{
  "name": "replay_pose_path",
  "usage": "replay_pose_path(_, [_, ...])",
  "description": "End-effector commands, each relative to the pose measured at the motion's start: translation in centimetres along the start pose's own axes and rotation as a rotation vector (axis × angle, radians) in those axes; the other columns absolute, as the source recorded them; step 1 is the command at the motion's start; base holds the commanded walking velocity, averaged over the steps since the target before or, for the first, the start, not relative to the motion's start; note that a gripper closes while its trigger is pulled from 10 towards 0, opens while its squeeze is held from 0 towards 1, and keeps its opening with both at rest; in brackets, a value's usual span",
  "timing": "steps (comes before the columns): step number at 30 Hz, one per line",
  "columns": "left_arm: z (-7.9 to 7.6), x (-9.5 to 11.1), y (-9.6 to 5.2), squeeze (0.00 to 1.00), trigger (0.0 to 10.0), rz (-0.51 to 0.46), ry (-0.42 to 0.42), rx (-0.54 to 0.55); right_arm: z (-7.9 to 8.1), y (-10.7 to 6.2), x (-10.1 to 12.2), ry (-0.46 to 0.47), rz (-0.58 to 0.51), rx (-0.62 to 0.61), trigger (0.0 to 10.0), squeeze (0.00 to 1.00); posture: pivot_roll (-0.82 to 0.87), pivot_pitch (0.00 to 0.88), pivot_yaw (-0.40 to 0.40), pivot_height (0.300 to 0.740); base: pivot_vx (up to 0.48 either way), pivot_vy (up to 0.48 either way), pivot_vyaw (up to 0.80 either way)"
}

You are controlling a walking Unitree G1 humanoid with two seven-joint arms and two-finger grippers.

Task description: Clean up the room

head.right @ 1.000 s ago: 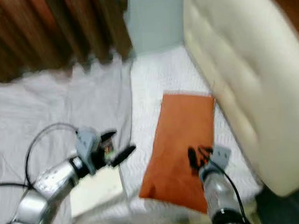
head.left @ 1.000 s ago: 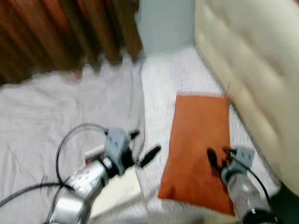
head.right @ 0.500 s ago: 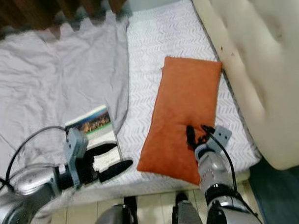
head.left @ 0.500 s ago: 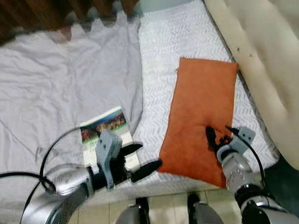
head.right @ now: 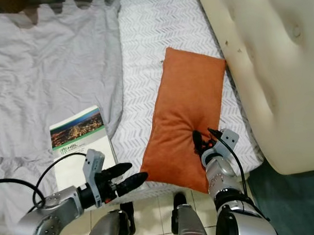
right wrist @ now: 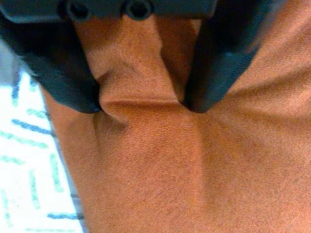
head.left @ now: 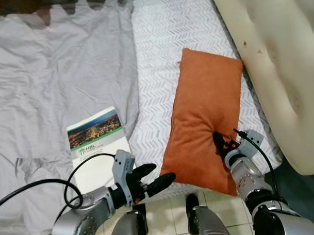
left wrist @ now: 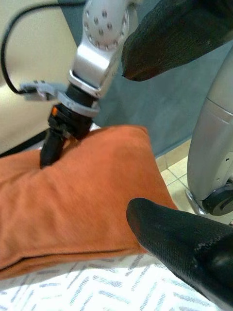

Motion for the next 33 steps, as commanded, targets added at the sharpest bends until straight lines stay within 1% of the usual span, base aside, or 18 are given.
replay_pose_path(1, [0.3, -2.1, -0.3, 0.0, 10.0, 0.062, -0.03, 0.019, -1.9, -1.2, -3.6, 0.034, 0.155, -0.093, 0.0, 0.0, 0.04, 0.586, 0.078, 0.74, 0.0, 0.0, 0.0])
replay_pose_path(2, [0.6, -2.4, -0.2, 0.0, 10.0, 0.072, -0.022, 0.026, -1.9, -1.2, -3.6, 0.034, 0.155, -0.093, 0.0, 0.0, 0.03, 0.586, 0.076, 0.74, 0.0, 0.0, 0.0])
replay_pose_path(6, [1.0, -2.2, -0.1, 0.0, 10.0, 0.063, 0.005, 0.044, -1.9, -1.1, -3.3, 0.032, 0.153, -0.087, 0.0, 0.0, 0.03, 0.587, 0.07, 0.74, 0.0, 0.0, 0.0])
replay_pose_path(14, [1.4, -1.7, -0.9, 0.0, 10.0, 0.05, 0.044, 0.066, -2.4, -1.0, -2.6, 0.016, 0.141, -0.083, 0.0, 0.0, 0.03, 0.578, 0.063, 0.74, 0.0, 0.0, 0.0])
replay_pose_path(15, [1.3, -1.8, -1.1, 0.0, 10.0, 0.048, 0.051, 0.067, -2.6, -1.0, -2.3, 0.006, 0.136, -0.086, 0.0, 0.0, 0.03, 0.573, 0.061, 0.74, 0.0, 0.0, 0.0])
replay_pose_path(17, [0.6, -1.8, -1.1, 0.0, 10.0, 0.046, 0.057, 0.038, -2.9, -1.0, -1.9, -0.002, 0.126, -0.096, 0.0, 0.0, 0.03, 0.569, 0.057, 0.74, 0.0, 0.0, 0.0])
replay_pose_path(18, [0.6, -1.8, -1.1, 0.0, 10.0, 0.046, 0.057, 0.038, -2.9, -1.0, -1.9, -0.002, 0.126, -0.096, 0.0, 0.0, 0.03, 0.569, 0.057, 0.74, 0.0, 0.0, 0.0])
replay_pose_path(19, [0.1, -1.7, -1.0, 0.0, 10.0, 0.041, 0.058, 0.023, -3.1, -1.0, -1.6, -0.023, 0.119, -0.105, 0.0, 0.0, 0.02, 0.563, 0.054, 0.74, 0.0, 0.0, 0.0])
replay_pose_path(20, [0.1, -1.7, -1.0, 0.0, 10.0, 0.041, 0.058, 0.023, -3.1, -1.0, -1.6, -0.023, 0.119, -0.105, 0.0, 0.0, 0.02, 0.563, 0.054, 0.74, 0.0, 0.0, 0.0])
replay_pose_path(21, [-0.4, -1.6, -0.7, 0.0, 10.0, 0.03, 0.054, 0.01, -3.4, -1.0, -0.9, -0.062, 0.097, -0.114, 0.0, 0.0, 0.02, 0.561, 0.053, 0.74, 0.0, 0.0, 0.0])
replay_pose_path(23, [-0.6, -1.4, -0.5, 0.0, 10.0, 0.018, 0.054, 0.005, -3.8, -0.8, 0.5, -0.121, 0.059, -0.136, 0.0, 0.0, 0.02, 0.552, 0.048, 0.74, 0.0, 0.0, 0.0])
replay_pose_path(24, [-0.6, -1.4, -0.5, 0.0, 10.0, 0.018, 0.054, 0.005, -3.8, -0.8, 0.5, -0.121, 0.059, -0.136, 0.0, 0.0, 0.02, 0.552, 0.048, 0.74, 0.0, 0.0, 0.0])
replay_pose_path(26, [-0.8, -1.3, -0.4, 0.0, 10.0, 0.011, 0.056, 0.004, -4.2, -0.7, 2.1, -0.187, 0.016, -0.16, 0.0, 0.0, 0.02, 0.549, 0.046, 0.74, 0.0, 0.0, 0.0])
replay_pose_path(28, [-0.8, -1.2, -0.4, 0.0, 10.0, 0.006, 0.058, 0.004, -4.5, -0.6, 3.8, -0.276, -0.038, -0.182, 0.0, 0.0, 0.02, 0.545, 0.043, 0.74, 0.0, 0.0, 0.0])
replay_pose_path(29, [-0.8, -1.2, -0.4, 0.0, 10.0, 0.006, 0.058, 0.004, -4.5, -0.6, 3.8, -0.276, -0.038, -0.182, 0.0, 0.0, 0.02, 0.545, 0.043, 0.74, 0.0, 0.0, 0.0])
replay_pose_path(30, [-0.9, -1.2, -0.4, 0.0, 10.0, 0.005, 0.058, 0.004, -4.6, -0.6, 4.4, -0.293, -0.055, -0.189, 0.0, 0.0, 0.01, 0.539, 0.039, 0.74, 0.0, 0.0, 0.0])
replay_pose_path(32, [-0.9, -1.3, -0.4, 0.0, 10.0, 0.003, 0.058, 0.005, -4.7, -0.5, 6.8, -0.4, -0.124, -0.214, 0.0, 0.0, 0.01, 0.532, 0.034, 0.74, 0.0, 0.0, 0.0])
replay_pose_path(33, [-0.9, -1.3, -0.4, 0.0, 10.0, 0.003, 0.058, 0.005, -4.7, -0.5, 6.8, -0.4, -0.124, -0.214, 0.0, 0.0, 0.01, 0.532, 0.034, 0.74, 0.0, 0.0, 0.0])
Point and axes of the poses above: a point about 5 cm out from each wrist's last joint towards the gripper, its own y axis pointing out of the wrist towards the gripper, its own x axis along the axis of the wrist's last joint, z = x × y, the point moved 1 cm from there along y, pointing out of the wrist towards the gripper, and after that the axes turned 3 degrees about y, right-handed, at the moved point
